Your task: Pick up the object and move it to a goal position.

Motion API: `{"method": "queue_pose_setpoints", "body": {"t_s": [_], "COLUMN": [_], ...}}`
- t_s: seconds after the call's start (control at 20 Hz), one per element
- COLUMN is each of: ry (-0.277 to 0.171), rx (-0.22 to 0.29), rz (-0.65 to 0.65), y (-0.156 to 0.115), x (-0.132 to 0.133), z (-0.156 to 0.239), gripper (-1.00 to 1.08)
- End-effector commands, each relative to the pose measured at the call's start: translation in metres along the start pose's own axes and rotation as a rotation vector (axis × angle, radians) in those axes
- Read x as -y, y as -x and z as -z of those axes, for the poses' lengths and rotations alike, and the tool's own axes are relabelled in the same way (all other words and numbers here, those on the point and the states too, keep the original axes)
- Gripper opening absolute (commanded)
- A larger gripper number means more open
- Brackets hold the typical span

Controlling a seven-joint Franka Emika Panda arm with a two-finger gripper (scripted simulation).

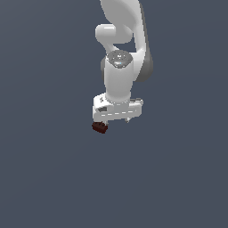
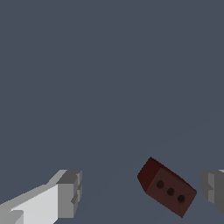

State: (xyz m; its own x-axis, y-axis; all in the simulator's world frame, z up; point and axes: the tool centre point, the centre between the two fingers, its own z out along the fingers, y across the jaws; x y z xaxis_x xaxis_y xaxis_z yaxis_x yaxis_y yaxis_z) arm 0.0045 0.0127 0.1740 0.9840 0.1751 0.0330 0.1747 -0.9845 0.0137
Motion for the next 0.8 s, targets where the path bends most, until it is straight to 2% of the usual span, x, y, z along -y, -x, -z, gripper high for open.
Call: {"method": "queue_pose_setpoints", "body": {"t_s": [0.0, 0.75], "ry": [0.001, -0.001], "rx": [0.002, 0.016], "rz": [0.047, 0.389], "y": [0.004, 0.032], "x": [-0.005, -0.038], "z": [-0.005, -0.041], "gripper": [1.00, 1.00]}}
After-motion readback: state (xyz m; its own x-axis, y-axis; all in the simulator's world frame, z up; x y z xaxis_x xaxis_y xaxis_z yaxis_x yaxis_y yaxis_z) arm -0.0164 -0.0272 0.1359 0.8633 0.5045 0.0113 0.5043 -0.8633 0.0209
